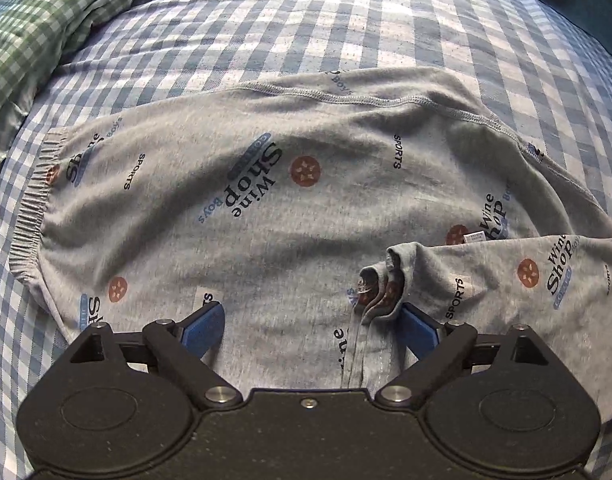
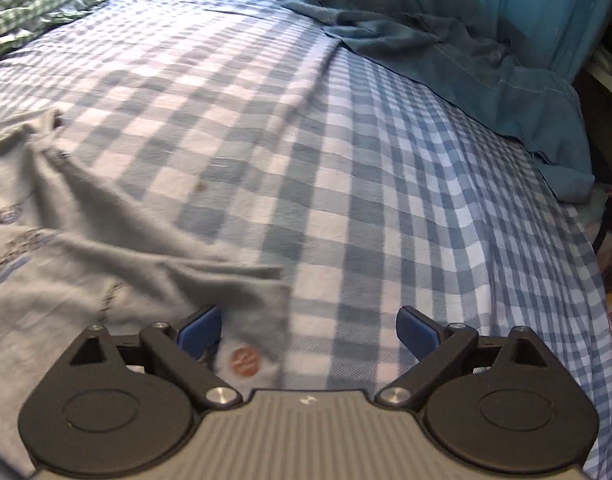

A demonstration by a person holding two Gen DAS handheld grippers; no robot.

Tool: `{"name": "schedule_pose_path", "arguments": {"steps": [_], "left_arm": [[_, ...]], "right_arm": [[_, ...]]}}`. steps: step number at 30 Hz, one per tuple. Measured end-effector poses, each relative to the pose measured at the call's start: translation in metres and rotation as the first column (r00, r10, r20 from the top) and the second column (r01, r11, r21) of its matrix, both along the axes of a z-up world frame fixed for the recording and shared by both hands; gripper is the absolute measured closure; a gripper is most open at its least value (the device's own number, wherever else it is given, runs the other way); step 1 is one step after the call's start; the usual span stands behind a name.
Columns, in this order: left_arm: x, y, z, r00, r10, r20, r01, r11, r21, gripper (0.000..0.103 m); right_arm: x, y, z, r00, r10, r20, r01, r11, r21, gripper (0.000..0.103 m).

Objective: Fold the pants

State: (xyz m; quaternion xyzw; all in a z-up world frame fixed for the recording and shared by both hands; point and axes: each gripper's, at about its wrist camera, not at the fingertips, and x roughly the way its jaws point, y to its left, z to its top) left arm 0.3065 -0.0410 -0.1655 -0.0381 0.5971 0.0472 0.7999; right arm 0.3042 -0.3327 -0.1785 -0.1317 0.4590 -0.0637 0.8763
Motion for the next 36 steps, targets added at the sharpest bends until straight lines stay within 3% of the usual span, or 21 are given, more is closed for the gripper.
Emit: {"name": "schedule_pose_path", "arguments": {"steps": [6, 11, 14, 17, 22, 27, 30, 36], "left_arm": [[0.001, -0.002, 0.004, 1.000, -0.002, -0.019, 0.002, 1.000, 0.005, 0.008], [-0.025, -0.009, 0.019, 0.997, -0.071, 0.018, 0.071, 0.997, -0.005, 0.008], [-0.045, -0.013, 0.013, 0.995, -0.102, -0.003, 0.102, 0.995, 0.021, 0.007], [-0.057, -0.007, -0.006, 0.992, -0.085, -0.088, 0.089, 0.995, 0.040, 0.006], [-0.070, 0.018, 0.003, 0.997, -0.022, -0.079, 0.022, 1.000, -0.007, 0.007], [-0.090, 0.058, 0.009, 0.995, 0.065, -0.071, -0.068, 0.997, -0.041, 0.005], [-0.103, 0.091, 0.007, 0.990, 0.129, -0.061, -0.133, 0.989, -0.063, 0.004], [-0.123, 0.157, 0.009, 0.968, 0.240, 0.080, -0.231, 0.967, -0.109, 0.004]], "right_arm": [[-0.007, -0.016, 0.011, 0.999, -0.029, 0.015, 0.029, 1.000, 0.005, 0.002], [-0.056, -0.006, 0.023, 1.000, -0.003, 0.018, 0.002, 1.000, 0.025, 0.002], [-0.090, 0.007, 0.016, 1.000, 0.010, -0.017, -0.010, 1.000, 0.012, 0.001], [-0.108, 0.020, -0.003, 0.996, 0.015, -0.088, -0.018, 0.999, -0.031, 0.000], [-0.108, 0.028, 0.013, 0.997, -0.029, -0.068, 0.028, 0.999, -0.017, 0.000], [-0.095, 0.070, 0.031, 0.994, 0.108, -0.027, -0.107, 0.994, 0.010, 0.000], [-0.078, 0.108, 0.029, 0.973, 0.224, -0.064, -0.224, 0.975, 0.008, 0.000], [-0.034, 0.174, 0.031, 0.924, 0.374, -0.081, -0.378, 0.924, -0.054, 0.000]]}}
